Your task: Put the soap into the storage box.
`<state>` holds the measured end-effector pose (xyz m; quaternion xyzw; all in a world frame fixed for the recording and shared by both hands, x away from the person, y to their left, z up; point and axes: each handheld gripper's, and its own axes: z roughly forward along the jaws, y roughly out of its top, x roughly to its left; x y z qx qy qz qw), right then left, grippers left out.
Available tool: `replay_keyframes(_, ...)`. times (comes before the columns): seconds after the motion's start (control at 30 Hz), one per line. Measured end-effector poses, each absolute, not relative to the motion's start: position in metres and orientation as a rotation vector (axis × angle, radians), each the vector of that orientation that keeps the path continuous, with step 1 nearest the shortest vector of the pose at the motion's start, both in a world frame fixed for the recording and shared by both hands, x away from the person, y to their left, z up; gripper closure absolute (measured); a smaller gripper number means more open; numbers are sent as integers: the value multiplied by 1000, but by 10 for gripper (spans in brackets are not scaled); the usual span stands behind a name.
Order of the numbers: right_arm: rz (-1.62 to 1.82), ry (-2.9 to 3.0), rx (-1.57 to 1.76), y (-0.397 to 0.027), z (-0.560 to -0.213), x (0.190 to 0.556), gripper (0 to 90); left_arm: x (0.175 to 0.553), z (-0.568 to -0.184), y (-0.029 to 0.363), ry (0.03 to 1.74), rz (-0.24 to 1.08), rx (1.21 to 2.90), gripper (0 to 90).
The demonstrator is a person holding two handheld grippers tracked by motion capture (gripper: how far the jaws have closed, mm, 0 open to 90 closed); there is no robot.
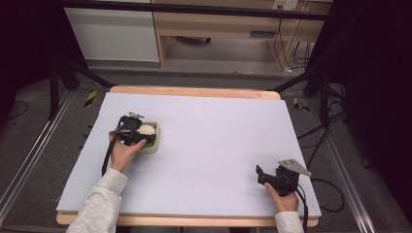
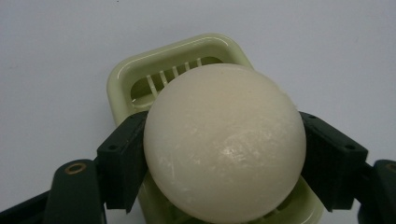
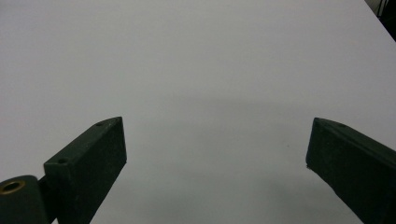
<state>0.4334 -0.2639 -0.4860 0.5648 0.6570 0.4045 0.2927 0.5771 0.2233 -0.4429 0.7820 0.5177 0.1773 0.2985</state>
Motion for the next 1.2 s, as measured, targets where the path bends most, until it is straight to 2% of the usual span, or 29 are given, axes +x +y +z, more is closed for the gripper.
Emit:
replay_keyframes(0.53,1077,1754,1504,-264,-486,433,54,575,-444,222,1375,498,2077,232)
replay_keyframes(0.97,1072,1755,1505,-264,-486,434,58,562,-429,227,1339,513,2021,196)
replay_keyframes(1.2,1072,1757,1505,-264,-486,434,59,548,-422,222,1285,532,1973,226)
